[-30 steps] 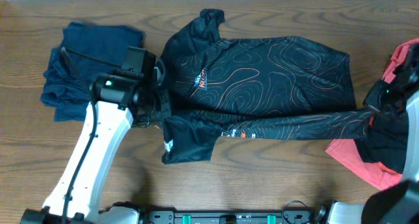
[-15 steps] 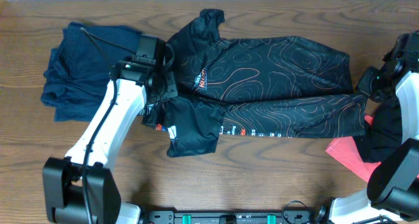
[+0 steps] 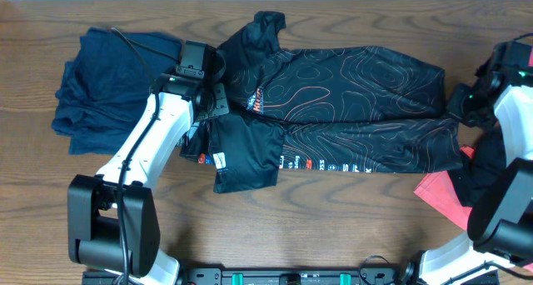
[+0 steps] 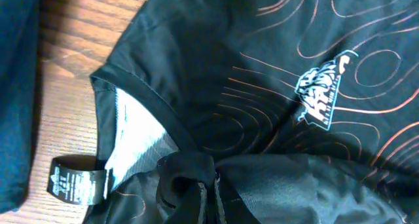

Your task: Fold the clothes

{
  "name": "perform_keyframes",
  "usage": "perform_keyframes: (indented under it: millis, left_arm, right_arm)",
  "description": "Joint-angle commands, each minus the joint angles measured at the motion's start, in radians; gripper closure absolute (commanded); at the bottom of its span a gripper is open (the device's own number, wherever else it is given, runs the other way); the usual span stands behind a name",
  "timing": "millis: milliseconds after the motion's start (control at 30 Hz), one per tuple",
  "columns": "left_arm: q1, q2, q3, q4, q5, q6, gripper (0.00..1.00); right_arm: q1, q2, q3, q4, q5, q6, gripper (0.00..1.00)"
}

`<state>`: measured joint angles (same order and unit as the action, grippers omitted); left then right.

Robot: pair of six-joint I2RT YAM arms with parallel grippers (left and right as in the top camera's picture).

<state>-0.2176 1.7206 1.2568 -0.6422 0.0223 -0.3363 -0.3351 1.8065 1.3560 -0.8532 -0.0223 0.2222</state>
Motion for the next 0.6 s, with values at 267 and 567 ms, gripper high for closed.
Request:
perform_keyframes:
  millis: [267, 567]
  left_arm:
    - [0.005, 0.007, 0.000, 0.050, -0.039, 0.002, 0.94]
    - [0.005, 0.002, 0.000, 0.039, -0.031, 0.003, 0.51]
  right_arm:
    - [0.039, 0.062, 0.002, 0.078, 0.028, -0.005, 0.99]
    - [0.039, 0.060, 0.003, 0.108, 0.075, -0.006, 0.65]
